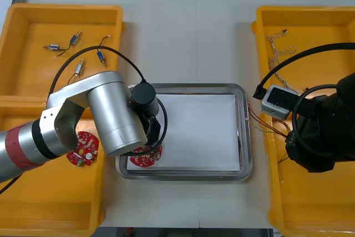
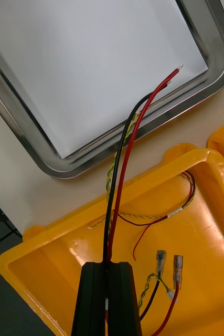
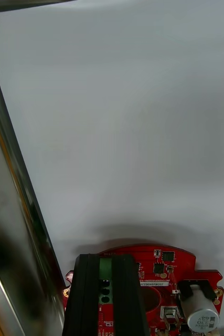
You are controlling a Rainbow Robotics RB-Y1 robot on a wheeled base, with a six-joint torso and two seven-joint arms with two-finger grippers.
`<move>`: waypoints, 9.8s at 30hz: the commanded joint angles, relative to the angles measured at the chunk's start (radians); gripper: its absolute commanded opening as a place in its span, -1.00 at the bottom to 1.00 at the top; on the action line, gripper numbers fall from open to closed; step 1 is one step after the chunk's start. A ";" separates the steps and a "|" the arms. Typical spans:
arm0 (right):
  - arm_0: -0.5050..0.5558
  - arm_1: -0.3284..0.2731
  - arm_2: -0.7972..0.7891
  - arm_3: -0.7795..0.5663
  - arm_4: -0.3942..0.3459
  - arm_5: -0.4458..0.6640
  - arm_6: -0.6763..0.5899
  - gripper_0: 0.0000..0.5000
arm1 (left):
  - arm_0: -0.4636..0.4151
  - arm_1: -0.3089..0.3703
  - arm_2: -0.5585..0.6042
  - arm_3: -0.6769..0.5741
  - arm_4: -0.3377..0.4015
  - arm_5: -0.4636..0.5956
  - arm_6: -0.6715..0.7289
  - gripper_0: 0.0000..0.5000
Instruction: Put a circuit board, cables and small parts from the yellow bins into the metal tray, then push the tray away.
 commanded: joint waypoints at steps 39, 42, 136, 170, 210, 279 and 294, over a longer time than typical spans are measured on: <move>-0.167 0.018 0.162 0.002 -0.011 -0.016 0.046 -1.00 | -0.036 0.100 0.310 -0.237 0.242 0.198 0.097 1.00; -0.207 0.041 0.223 0.011 0.007 -0.012 0.046 -1.00 | -0.036 0.134 0.355 -0.248 0.279 0.205 0.089 1.00; -0.209 0.503 0.585 0.510 0.554 -0.171 0.192 1.00 | -0.289 0.007 0.503 0.919 0.150 -0.238 -0.782 0.98; -0.338 0.379 -0.050 0.478 0.231 0.084 0.164 1.00 | -0.281 0.116 0.580 0.697 0.160 0.047 -0.715 -1.00; -0.411 0.239 -0.278 1.045 0.484 0.084 0.256 1.00 | -0.112 0.030 0.301 -0.012 0.138 0.092 0.080 -1.00; -0.141 0.485 -0.490 1.125 0.633 -0.223 0.171 1.00 | -0.138 -0.055 0.214 0.059 0.067 0.095 0.198 1.00; -0.063 0.509 -0.472 1.128 0.658 -0.345 0.141 1.00 | -0.187 0.047 0.433 0.051 0.218 0.222 0.179 1.00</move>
